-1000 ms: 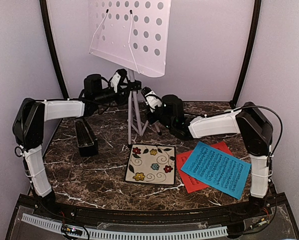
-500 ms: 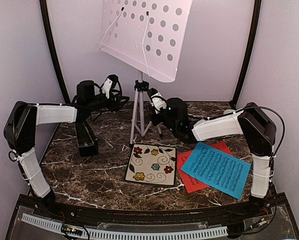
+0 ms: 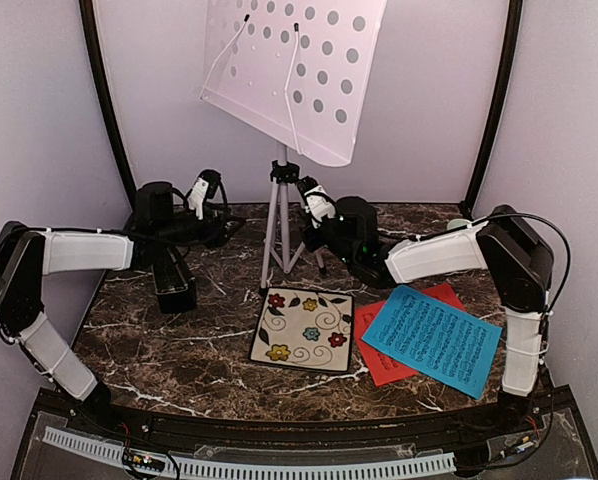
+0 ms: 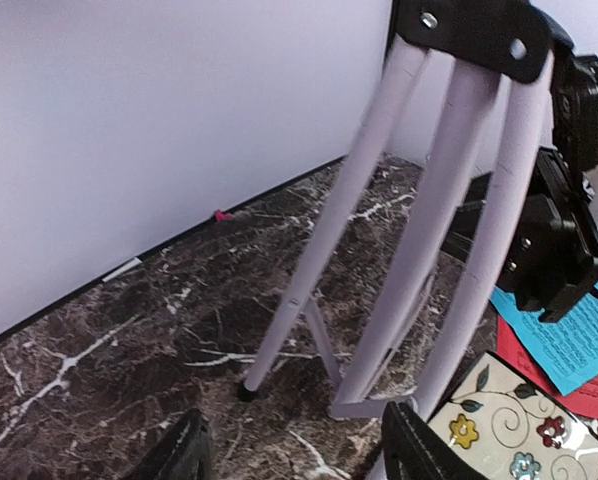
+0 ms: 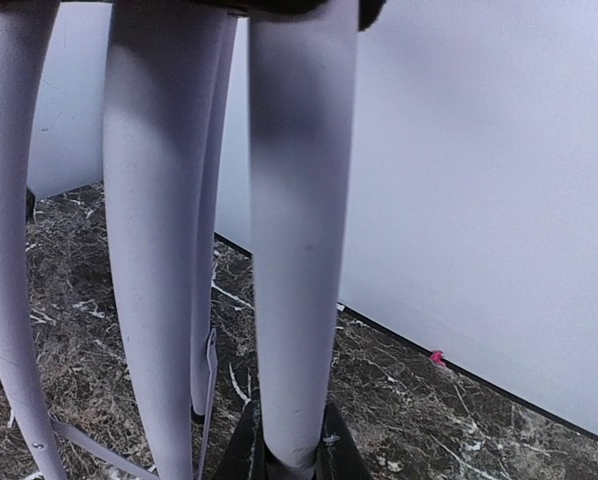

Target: Set up the instrument practice props

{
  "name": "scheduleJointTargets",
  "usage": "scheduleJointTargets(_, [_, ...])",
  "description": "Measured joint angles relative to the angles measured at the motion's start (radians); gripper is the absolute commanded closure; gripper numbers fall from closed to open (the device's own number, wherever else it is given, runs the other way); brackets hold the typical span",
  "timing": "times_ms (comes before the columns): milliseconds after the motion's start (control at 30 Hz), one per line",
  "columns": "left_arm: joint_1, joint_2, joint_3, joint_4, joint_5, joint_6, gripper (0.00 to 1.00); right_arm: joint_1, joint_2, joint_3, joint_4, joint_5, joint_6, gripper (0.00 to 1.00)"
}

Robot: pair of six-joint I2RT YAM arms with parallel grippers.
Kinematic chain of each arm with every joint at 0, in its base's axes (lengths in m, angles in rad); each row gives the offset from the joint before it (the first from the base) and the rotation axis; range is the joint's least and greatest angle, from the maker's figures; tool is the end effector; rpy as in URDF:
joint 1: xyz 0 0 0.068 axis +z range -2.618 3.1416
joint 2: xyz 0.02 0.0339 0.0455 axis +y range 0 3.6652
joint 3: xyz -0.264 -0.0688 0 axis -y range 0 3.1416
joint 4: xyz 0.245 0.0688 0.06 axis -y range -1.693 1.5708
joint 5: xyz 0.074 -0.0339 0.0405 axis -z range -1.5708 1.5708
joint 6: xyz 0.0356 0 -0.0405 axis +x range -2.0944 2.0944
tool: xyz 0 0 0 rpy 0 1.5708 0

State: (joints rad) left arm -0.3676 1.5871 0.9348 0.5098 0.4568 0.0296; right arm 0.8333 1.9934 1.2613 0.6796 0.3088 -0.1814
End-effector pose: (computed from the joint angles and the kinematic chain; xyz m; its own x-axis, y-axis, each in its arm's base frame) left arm 0.3306 -0.1441 0.2614 -0.1109 0.0712 -0.9913 0.7336 0.6788 -0.0333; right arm 0.3162 0.3320 0.2295 0.0557 -0.1943 -0.9794 -0.4992 0.8441 -0.1958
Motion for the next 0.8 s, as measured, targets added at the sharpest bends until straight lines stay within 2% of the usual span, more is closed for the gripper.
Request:
scheduleJointTargets(333, [-0.094,0.053,-0.027,-0.037,0.035,-0.001,0.42,-0.003,0.000,0.001,0.000,-0.006,0.007,1.00])
scheduleJointTargets(800, [-0.130,0.244,0.026,-0.051,0.022,-0.034,0.51,-0.003,0.000,0.025,-0.045,-0.002,0.015,1.00])
